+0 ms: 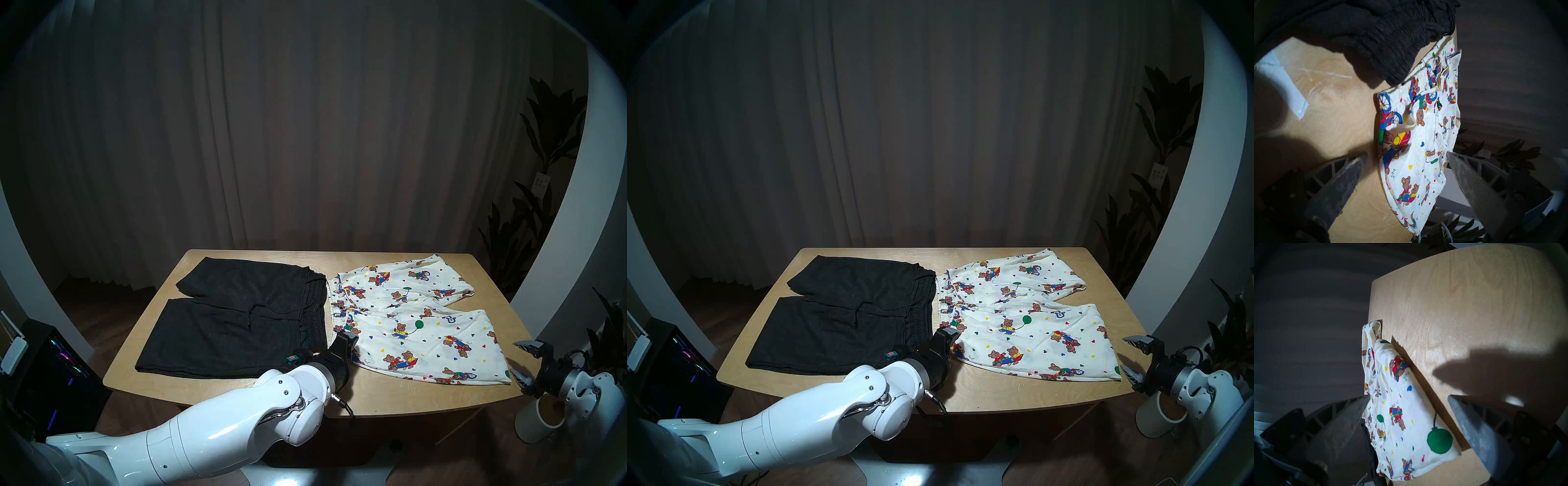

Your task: Fold pants twice and stack them

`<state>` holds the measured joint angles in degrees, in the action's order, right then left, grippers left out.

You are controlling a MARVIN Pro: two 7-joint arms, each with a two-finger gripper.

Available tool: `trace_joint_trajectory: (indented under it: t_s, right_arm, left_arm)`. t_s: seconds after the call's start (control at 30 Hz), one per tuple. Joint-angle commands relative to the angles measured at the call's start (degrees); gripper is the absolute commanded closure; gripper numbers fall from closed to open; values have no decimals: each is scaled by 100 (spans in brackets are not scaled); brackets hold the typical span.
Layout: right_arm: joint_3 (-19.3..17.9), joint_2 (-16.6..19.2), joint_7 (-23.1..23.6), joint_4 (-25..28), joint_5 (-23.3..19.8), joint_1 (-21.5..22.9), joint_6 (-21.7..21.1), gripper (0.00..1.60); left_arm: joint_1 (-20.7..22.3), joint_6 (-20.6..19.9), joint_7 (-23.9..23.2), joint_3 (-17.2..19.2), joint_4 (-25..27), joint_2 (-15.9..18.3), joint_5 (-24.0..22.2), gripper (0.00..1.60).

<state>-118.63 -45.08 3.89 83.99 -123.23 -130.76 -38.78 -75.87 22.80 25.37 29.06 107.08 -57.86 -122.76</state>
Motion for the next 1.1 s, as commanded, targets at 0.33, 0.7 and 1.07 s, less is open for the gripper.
trace_joint_trajectory:
  t_s: [0.33,0.7,1.07]
  right_arm:
    - [223,38,-96,195,1,198,0,0]
    - [524,42,-399,183,-147,465,148,0]
    - [665,103,-498,209,-198,538,140,0]
  left_arm:
    - [362,-706,-108,9,-663,-287,-175,0]
    - [406,-886,-30,43,-769,-204,-403,0]
    - [517,-1150,175,40,-934,-191,-683,0]
